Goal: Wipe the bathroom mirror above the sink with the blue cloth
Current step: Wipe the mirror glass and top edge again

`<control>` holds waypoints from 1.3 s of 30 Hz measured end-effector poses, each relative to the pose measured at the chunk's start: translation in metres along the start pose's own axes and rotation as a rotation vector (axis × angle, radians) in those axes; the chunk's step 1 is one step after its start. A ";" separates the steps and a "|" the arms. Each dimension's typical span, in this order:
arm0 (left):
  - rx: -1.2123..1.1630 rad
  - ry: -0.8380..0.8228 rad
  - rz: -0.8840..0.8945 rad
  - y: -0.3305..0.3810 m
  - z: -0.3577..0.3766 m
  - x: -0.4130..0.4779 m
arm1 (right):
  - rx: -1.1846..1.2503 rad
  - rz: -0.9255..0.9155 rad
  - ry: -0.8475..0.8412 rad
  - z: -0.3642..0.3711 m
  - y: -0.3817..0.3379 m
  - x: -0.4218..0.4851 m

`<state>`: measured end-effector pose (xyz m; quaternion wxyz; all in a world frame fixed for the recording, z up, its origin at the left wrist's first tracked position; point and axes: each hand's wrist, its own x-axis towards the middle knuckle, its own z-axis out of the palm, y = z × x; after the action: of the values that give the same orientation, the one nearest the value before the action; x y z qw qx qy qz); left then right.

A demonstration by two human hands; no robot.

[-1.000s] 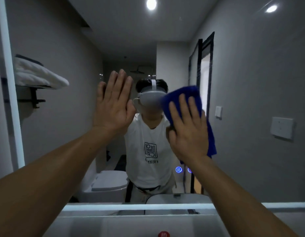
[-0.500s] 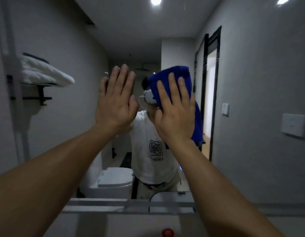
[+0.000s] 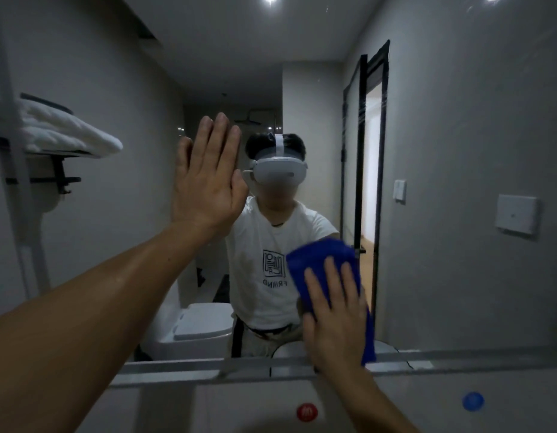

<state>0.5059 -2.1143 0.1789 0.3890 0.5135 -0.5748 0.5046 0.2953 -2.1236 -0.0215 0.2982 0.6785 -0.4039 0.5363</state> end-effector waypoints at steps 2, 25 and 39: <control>0.006 0.008 0.009 0.000 -0.001 0.000 | 0.048 0.118 0.080 -0.013 0.012 0.049; -0.048 0.059 0.057 0.025 -0.001 -0.015 | 0.006 0.146 -0.013 -0.019 0.076 -0.044; -0.035 -0.049 0.109 0.066 0.017 -0.052 | -0.125 -0.239 -0.044 0.012 0.029 -0.099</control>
<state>0.4511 -2.1235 0.1139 0.3557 0.4865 -0.6202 0.5021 0.2660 -2.1254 -0.1211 0.3925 0.7135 -0.3592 0.4558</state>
